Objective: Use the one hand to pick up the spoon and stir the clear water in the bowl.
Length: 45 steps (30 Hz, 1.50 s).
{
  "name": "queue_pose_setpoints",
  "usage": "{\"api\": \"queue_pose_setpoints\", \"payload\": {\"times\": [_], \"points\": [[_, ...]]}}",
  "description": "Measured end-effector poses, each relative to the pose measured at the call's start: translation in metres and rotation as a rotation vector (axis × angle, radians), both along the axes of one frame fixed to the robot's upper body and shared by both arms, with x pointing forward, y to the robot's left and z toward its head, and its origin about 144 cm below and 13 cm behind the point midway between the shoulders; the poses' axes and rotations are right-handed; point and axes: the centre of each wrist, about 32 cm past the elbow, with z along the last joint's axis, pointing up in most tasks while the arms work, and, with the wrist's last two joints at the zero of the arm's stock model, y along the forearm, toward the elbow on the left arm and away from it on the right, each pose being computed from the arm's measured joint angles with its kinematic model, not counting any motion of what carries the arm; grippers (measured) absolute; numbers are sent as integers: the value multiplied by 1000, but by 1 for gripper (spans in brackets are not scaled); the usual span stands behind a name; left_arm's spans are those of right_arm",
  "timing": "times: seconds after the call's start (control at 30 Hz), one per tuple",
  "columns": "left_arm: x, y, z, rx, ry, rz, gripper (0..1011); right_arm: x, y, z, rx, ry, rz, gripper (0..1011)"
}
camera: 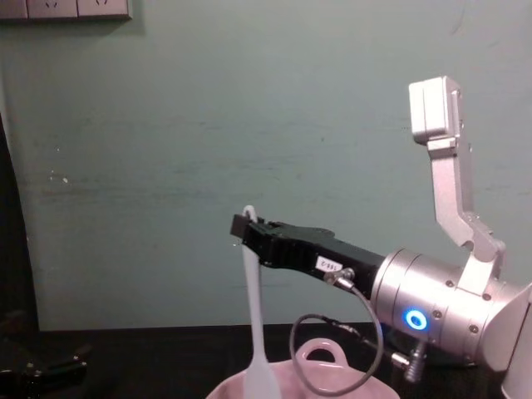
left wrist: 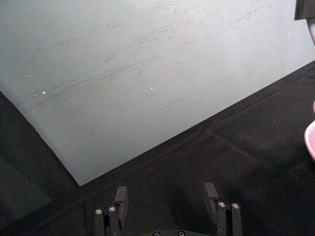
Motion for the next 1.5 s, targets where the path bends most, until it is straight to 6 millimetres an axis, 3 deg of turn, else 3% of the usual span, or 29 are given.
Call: {"api": "queue_pose_setpoints", "payload": {"times": [0.33, 0.8, 1.03, 1.2, 1.5], "points": [[0, 0, 0, 0, 0, 0, 1011, 2, -26, 4, 4, -14, -72, 113], [0, 0, 0, 0, 0, 0, 1011, -24, -53, 0, -22, -1, -105, 113], [0, 0, 0, 0, 0, 0, 1011, -37, -48, -1, -21, -3, -78, 113], [0, 0, 0, 0, 0, 0, 1011, -42, -32, -2, -11, -4, -33, 113], [0, 0, 0, 0, 0, 0, 1011, -31, -8, -2, 2, -4, 23, 113]]}}
